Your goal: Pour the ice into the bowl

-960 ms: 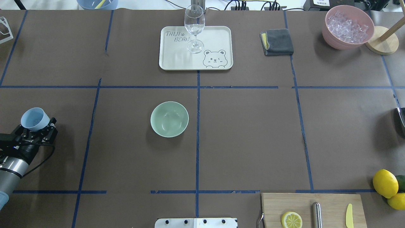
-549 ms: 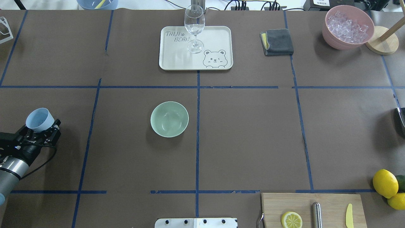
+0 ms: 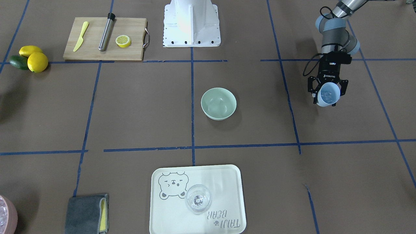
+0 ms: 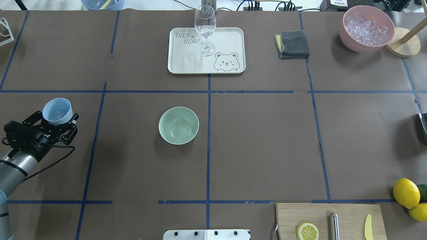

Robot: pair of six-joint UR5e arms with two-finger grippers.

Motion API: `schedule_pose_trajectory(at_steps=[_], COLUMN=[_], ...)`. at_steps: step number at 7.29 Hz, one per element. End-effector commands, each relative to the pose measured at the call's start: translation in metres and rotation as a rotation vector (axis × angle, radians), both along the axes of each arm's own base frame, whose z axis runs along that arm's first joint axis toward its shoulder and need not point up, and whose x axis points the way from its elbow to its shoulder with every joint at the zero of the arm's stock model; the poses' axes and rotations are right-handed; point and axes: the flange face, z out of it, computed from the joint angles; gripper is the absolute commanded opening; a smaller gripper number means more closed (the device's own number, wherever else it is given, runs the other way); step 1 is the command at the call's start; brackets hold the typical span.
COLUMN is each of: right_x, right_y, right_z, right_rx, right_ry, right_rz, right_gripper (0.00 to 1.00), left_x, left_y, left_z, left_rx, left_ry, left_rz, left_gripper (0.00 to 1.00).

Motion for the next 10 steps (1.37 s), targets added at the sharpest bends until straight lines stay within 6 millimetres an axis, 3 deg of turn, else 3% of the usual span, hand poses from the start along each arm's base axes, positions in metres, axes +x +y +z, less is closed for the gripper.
schedule_pose_trajectory(at_steps=[1, 3, 5, 7, 10], right_x=[0.008, 0.018, 0.018, 0.018, 0.018], right_y=[0.027, 0.05, 0.052, 0.053, 0.053], right_z=[0.03, 0.05, 0.051, 0.052, 0.053], right_rx=[-0.064, -0.108, -0.117, -0.12, -0.126], right_ry=[0.009, 0.006, 0.0, 0.001, 0.003], right_rz=[0.015, 0.04, 0.045, 0.049, 0.051], right_gripper=[1.0, 1.0, 1.0, 1.0, 1.0], left_x=[0.033, 0.061, 0.096, 0.116, 0.133], left_y=[-0.015, -0.023, -0.034, -0.041, -0.043], left_z=[-0.056, -0.093, -0.115, -0.161, -0.175], left_rx=[0.129, 0.203, 0.171, 0.286, 0.295], left_ry=[-0.1, -0.166, -0.273, -0.422, -0.438], left_rz=[0.012, 0.006, 0.019, 0.018, 0.026], left_gripper=[0.0, 0.0, 0.0, 0.0, 0.0])
